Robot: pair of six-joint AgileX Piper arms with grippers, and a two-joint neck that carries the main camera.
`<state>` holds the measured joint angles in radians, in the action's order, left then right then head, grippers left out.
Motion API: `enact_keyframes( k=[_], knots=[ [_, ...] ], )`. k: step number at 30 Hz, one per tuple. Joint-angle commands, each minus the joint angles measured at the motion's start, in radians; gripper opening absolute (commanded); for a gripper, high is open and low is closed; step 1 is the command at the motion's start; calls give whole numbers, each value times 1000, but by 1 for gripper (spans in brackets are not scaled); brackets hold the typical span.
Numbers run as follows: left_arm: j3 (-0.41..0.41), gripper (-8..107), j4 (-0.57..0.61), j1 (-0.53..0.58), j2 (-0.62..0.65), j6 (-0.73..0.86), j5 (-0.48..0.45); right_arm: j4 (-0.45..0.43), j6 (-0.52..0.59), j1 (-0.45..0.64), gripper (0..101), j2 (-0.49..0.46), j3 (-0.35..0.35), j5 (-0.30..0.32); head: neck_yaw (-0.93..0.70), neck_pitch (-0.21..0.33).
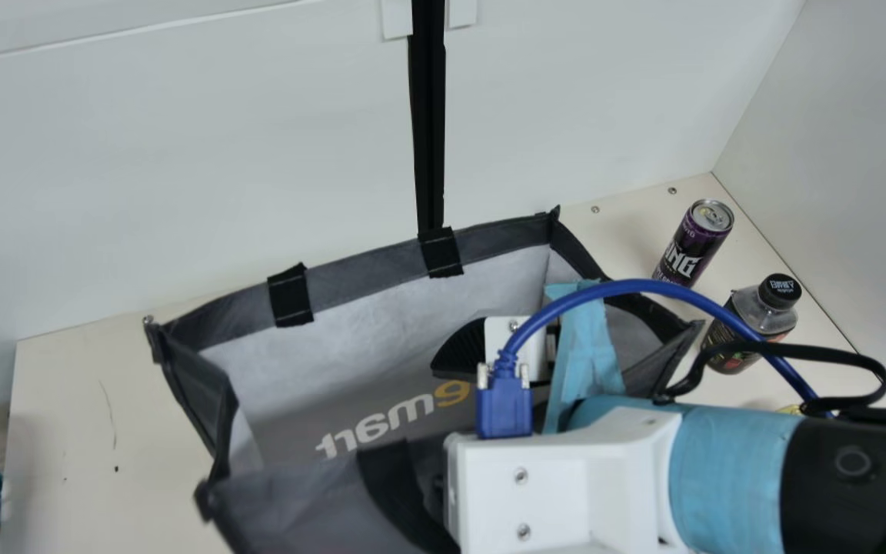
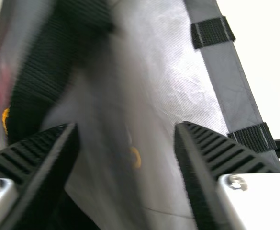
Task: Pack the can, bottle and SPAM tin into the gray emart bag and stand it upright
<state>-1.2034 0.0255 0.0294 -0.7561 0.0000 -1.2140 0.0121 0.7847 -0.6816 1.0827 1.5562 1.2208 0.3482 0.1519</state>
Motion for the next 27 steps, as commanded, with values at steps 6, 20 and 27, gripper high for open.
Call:
enact_keyframes(
  k=[6, 20, 27],
  knots=[
    [0, 90, 0, 0, 0, 0, 0, 17, -10, 12, 95, -25, -4, -1, 1, 23],
    [0, 90, 0, 0, 0, 0, 0, 63, -76, -9, 95, -67, 1, -1, 1, 23],
    [0, 90, 0, 0, 0, 0, 0, 83, -141, -25, 95, -75, 28, -1, 1, 23]
  ],
)
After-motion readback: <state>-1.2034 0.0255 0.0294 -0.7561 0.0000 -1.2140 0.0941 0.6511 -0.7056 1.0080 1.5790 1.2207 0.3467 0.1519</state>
